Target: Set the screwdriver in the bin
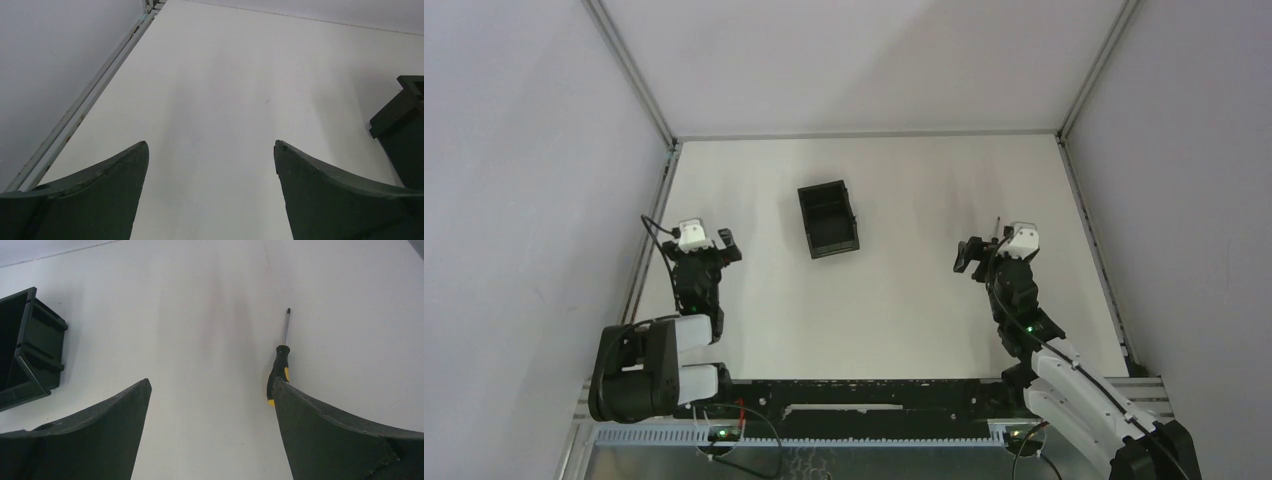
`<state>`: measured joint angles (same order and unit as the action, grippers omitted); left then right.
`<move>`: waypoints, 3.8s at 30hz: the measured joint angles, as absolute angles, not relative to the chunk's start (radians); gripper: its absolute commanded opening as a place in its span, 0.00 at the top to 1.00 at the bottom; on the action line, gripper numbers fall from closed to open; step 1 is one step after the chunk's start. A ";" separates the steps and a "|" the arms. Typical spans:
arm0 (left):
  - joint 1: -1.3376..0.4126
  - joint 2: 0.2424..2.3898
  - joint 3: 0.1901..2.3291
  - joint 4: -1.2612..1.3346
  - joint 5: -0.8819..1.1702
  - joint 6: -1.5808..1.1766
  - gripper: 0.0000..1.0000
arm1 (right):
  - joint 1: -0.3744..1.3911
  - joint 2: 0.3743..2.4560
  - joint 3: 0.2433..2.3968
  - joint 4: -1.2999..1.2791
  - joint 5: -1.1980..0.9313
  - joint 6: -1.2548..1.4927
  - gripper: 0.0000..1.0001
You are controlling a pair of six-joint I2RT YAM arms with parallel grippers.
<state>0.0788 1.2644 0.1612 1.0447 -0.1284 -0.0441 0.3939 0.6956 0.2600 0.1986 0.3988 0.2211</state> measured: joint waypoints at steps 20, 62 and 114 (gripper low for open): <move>0.079 1.264 0.161 1.045 -0.129 -0.044 0.00 | 0.190 1.319 1.163 -0.502 0.410 0.375 0.00; 0.079 1.264 0.161 1.045 -0.128 -0.044 0.00 | 0.123 1.527 1.108 -0.664 0.251 0.406 1.00; 0.079 1.264 0.161 1.045 -0.128 -0.044 0.00 | 0.782 2.194 1.774 -0.537 0.124 0.058 0.49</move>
<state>0.0788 1.2644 0.1612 1.0447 -0.1284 -0.0441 0.7818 2.1941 1.7741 -0.5365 0.1242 0.0582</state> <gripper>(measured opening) 0.996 0.459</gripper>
